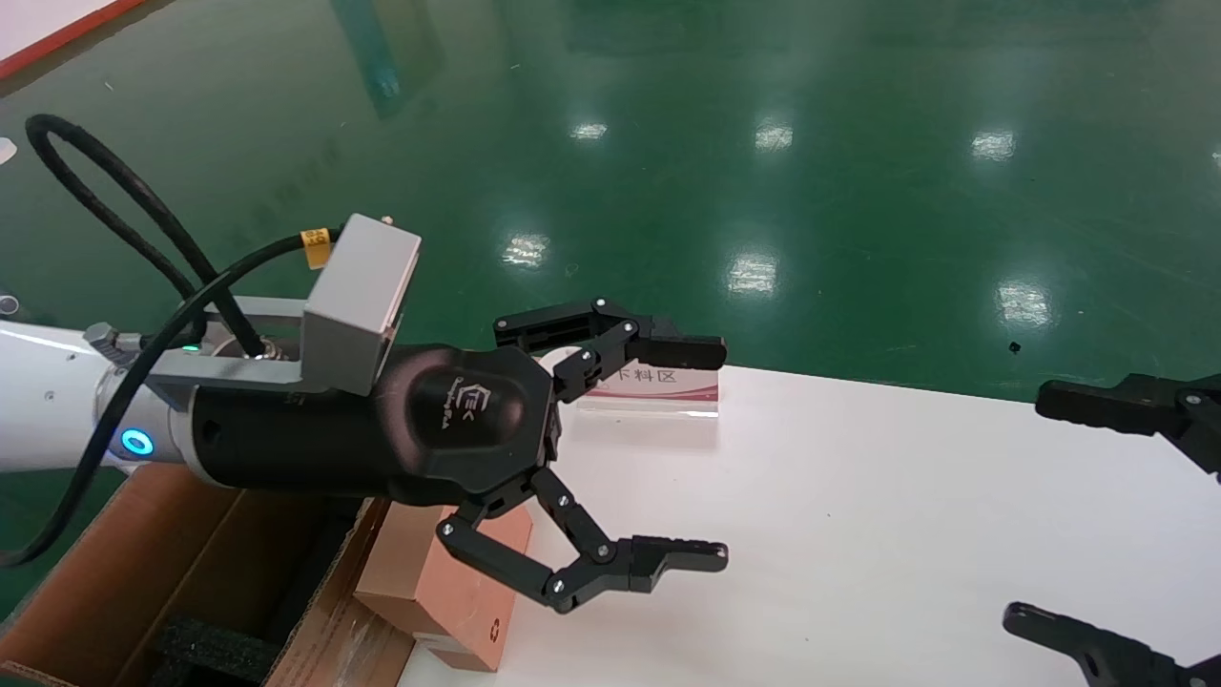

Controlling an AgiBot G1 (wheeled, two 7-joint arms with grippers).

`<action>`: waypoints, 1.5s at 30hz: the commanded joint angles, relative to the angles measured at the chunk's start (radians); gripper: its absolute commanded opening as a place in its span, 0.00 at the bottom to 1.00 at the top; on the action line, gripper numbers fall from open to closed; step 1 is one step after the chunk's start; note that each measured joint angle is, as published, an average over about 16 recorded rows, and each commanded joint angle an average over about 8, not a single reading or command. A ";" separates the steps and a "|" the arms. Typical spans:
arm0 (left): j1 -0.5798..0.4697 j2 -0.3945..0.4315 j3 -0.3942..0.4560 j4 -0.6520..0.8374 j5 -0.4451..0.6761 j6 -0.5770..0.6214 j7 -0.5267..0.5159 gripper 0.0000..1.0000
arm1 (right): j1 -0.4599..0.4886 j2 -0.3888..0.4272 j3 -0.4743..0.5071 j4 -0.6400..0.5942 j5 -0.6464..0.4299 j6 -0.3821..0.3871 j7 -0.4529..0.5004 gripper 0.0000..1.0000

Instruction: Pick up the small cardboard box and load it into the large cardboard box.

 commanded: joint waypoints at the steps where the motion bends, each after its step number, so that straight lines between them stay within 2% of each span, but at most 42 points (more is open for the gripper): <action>1: 0.000 0.000 0.000 0.000 0.000 0.000 0.000 1.00 | 0.000 0.000 0.000 0.000 0.000 0.000 0.000 1.00; 12: -0.001 -0.014 0.004 -0.006 0.020 -0.017 -0.016 1.00 | 0.000 0.000 0.000 -0.001 0.000 0.000 0.000 1.00; 16: -0.016 -0.040 0.023 -0.027 0.078 -0.048 -0.064 1.00 | 0.001 0.000 -0.001 -0.001 0.000 0.000 -0.001 1.00; 20: -0.070 -0.068 0.064 -0.053 0.191 -0.071 -0.141 1.00 | 0.001 0.000 -0.001 -0.001 0.001 0.000 -0.001 1.00; 25: -0.206 -0.069 0.145 -0.070 0.391 -0.050 -0.272 1.00 | 0.001 0.000 -0.002 -0.001 0.001 0.000 -0.001 1.00; 34: -0.473 0.005 0.330 -0.071 0.729 0.059 -0.562 1.00 | 0.001 0.001 -0.002 -0.001 0.001 0.000 -0.001 1.00; 39: -0.574 0.030 0.440 -0.069 0.822 0.077 -0.695 1.00 | 0.001 0.001 -0.003 -0.001 0.002 0.000 -0.002 1.00; 45: -0.662 0.040 0.571 -0.069 0.846 0.083 -0.818 1.00 | 0.001 0.001 -0.003 -0.001 0.002 0.001 -0.002 1.00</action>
